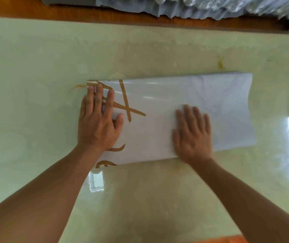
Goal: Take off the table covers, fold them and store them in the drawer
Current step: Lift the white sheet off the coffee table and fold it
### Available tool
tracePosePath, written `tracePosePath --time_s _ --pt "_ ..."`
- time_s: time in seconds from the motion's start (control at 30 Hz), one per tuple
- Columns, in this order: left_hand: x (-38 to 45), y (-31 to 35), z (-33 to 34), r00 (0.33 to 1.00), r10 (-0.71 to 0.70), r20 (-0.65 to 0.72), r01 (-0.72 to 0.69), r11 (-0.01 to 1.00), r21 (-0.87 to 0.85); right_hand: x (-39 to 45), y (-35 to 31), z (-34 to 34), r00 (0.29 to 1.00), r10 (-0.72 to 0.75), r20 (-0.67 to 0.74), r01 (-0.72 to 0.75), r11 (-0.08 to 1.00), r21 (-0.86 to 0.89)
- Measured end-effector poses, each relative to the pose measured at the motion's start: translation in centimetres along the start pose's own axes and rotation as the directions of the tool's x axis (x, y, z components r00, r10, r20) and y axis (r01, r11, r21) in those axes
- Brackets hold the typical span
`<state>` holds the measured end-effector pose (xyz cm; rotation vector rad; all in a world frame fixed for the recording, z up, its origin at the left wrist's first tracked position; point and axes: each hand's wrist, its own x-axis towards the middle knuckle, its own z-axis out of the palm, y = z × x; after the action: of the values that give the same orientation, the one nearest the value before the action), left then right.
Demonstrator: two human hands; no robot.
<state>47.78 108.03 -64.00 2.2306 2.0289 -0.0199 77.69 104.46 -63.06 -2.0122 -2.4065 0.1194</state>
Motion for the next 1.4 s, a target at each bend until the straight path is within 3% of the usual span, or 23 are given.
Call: tracePosePath --time_s 0.1,0.27,0.37,0.43,0.53,0.77,0.87,1.0,1.23,1.27,1.33,1.4 --pt "0.0 0.0 0.0 1.0 0.002 0.013 -0.002 1.0 -0.004 -0.2 3.0 -0.2 0.988 0.151 0.017 -0.15 0.988 -0.039" --pt "-0.2 0.3 -0.8 0.998 -0.021 0.054 0.019 0.999 0.051 0.2 2.6 -0.1 0.986 0.163 0.036 -0.163 0.987 0.009" --pt "-1.4 3.2 -2.2 0.999 -0.035 -0.016 0.035 0.999 0.022 0.2 2.8 -0.2 0.984 0.173 0.044 -0.173 0.985 0.001" --pt "-2.9 7.7 -2.8 0.997 0.066 -0.043 -0.069 0.996 -0.055 0.2 2.7 -0.2 0.983 0.179 0.051 -0.179 0.984 0.008" --pt "-4.4 12.7 -1.8 0.982 0.185 0.032 -0.181 0.978 -0.103 0.2 2.6 -0.3 0.983 0.179 0.047 -0.181 0.983 0.026" --pt "-4.0 13.1 0.0 0.987 0.11 0.119 -0.108 0.994 -0.027 0.3 3.1 -0.4 0.983 0.151 0.103 -0.162 0.981 0.106" --pt "-3.8 13.1 0.1 0.987 0.111 0.117 -0.112 0.994 -0.002 -0.2 7.4 -0.8 0.99 0.091 0.105 -0.104 0.988 0.118" --pt "-3.9 13.3 0.3 0.986 0.117 0.122 -0.121 0.992 0.028 -0.8 13.7 -0.6 0.969 0.232 0.09 -0.234 0.972 0.012" --pt "-3.6 13.4 -0.1 0.986 0.104 0.13 -0.111 0.993 0.049 0.2 11.6 -1.7 0.934 0.286 0.216 -0.305 0.951 0.057" --pt "-3.5 13.5 -0.1 0.987 0.098 0.127 -0.105 0.993 0.048 1.4 10.1 -2.2 0.955 0.214 0.207 -0.237 0.967 0.092" --pt "-3.6 13.5 -0.1 0.986 0.107 0.124 -0.112 0.993 0.032 4.8 5.6 -2.4 0.981 -0.087 0.173 0.061 0.987 0.147" --pt "-3.6 13.4 0.0 0.987 0.112 0.118 -0.116 0.993 0.026 9.0 2.3 -1.8 0.943 -0.289 0.164 0.263 0.951 0.164"
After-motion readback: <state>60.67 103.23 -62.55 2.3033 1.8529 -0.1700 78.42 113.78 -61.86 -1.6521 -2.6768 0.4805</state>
